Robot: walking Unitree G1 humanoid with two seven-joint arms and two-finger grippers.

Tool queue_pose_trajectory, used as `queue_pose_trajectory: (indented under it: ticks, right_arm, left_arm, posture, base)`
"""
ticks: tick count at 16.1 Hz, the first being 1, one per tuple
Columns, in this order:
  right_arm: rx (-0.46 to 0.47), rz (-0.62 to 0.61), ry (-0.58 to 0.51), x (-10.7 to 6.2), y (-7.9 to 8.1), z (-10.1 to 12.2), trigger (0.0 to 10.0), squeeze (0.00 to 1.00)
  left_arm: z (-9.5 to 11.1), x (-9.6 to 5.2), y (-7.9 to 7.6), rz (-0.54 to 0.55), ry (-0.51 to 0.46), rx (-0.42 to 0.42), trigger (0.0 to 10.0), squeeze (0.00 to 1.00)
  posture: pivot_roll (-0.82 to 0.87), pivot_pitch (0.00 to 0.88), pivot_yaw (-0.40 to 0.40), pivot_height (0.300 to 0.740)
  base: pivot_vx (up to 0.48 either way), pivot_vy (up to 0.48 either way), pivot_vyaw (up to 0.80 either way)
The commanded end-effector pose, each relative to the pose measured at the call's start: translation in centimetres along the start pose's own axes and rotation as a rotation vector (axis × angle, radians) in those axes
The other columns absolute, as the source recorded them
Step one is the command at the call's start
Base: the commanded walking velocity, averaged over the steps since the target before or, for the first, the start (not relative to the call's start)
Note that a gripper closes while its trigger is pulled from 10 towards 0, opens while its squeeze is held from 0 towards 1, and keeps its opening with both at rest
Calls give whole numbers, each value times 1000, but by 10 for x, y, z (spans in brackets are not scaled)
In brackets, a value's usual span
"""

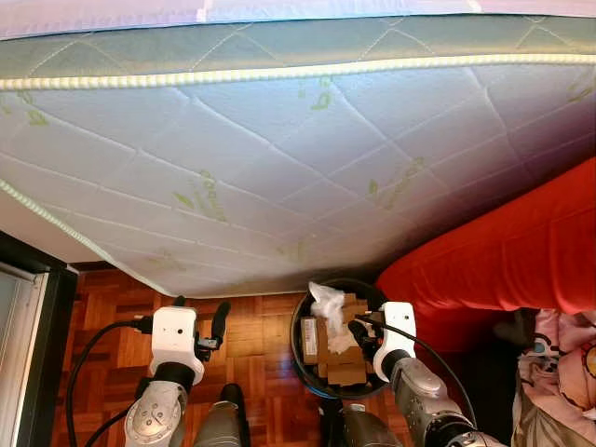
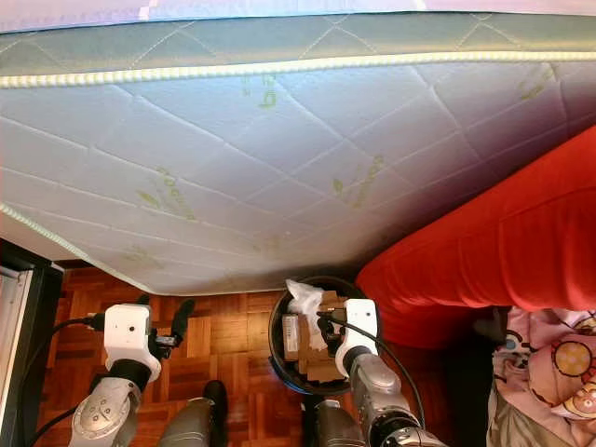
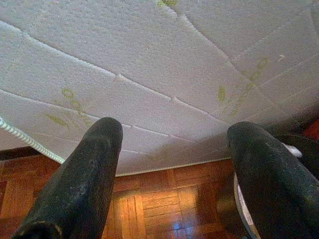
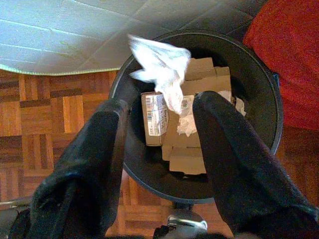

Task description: Clean up the room

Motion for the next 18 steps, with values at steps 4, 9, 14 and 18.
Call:
queue_pose_trajectory:
  ticks: [4, 9, 14, 18]
  right_arm:
    - [-38, -141, 91, -10, -25, -24, 10000, 0]
    - [-29, -223, 94, -23, -53, -36, 10000, 0]
    - [-1, -283, 94, -33, -70, -43, 10000, 0]
    - [38, -316, 141, -39, -74, -58, 10000, 0]
  left_arm:
    - [-10, -5, 2, 9, 38, -13, 10000, 0]
    - [-54, -21, 19, 72, 191, -83, 10000, 0]
    - [-114, -30, 34, 135, 412, -86, 10000, 0]
    - [-138, -39, 41, 193, 526, -87, 10000, 0]
  posture:
    - [147, 421, -56, 740]
    - [129, 344, -38, 740]
    - [86, 180, -33, 740]
    - [63, 88, -27, 740]
  base:
    - [0, 0, 0]
    - [0, 0, 0]
    - [0, 0, 0]
    - [0, 0, 0]
Point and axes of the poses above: a point about 5 cm out from each wrist's last joint towards the gripper, its own x axis pointing out of the wrist towards the gripper, its own z axis along the axis of the wrist's last joint, y = z × x, the point moved 4 cm from there along x, pointing out of the wrist towards the gripper, and after that the axes turned 10 degrees about -x, right-handed, at the moved point
